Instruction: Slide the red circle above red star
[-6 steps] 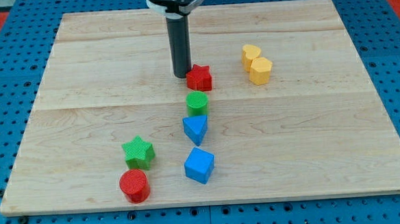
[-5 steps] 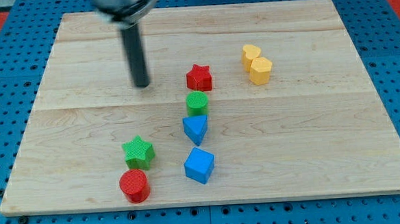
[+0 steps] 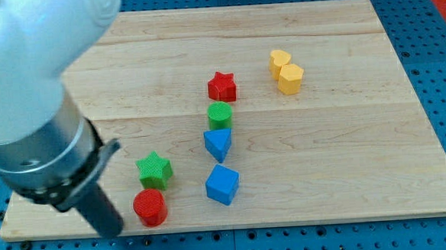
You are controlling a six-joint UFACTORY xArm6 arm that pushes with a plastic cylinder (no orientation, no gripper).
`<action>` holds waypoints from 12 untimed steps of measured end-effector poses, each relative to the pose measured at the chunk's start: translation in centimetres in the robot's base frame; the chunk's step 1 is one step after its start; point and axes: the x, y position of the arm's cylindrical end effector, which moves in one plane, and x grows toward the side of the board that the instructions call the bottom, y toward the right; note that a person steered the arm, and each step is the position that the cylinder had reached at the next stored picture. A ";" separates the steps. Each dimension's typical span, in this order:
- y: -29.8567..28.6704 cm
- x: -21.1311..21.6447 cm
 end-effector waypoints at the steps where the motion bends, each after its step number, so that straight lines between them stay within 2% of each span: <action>1: 5.7 0.0; 2: 9.8 0.1; 3: 10.2 -0.9; 4: 5.2 -2.8; 7: 3.3 -19.6; 8: 1.7 -21.8; 9: 2.5 -25.0; 10: -2.0 -25.7; 11: -1.8 -28.8; 12: 2.4 -29.3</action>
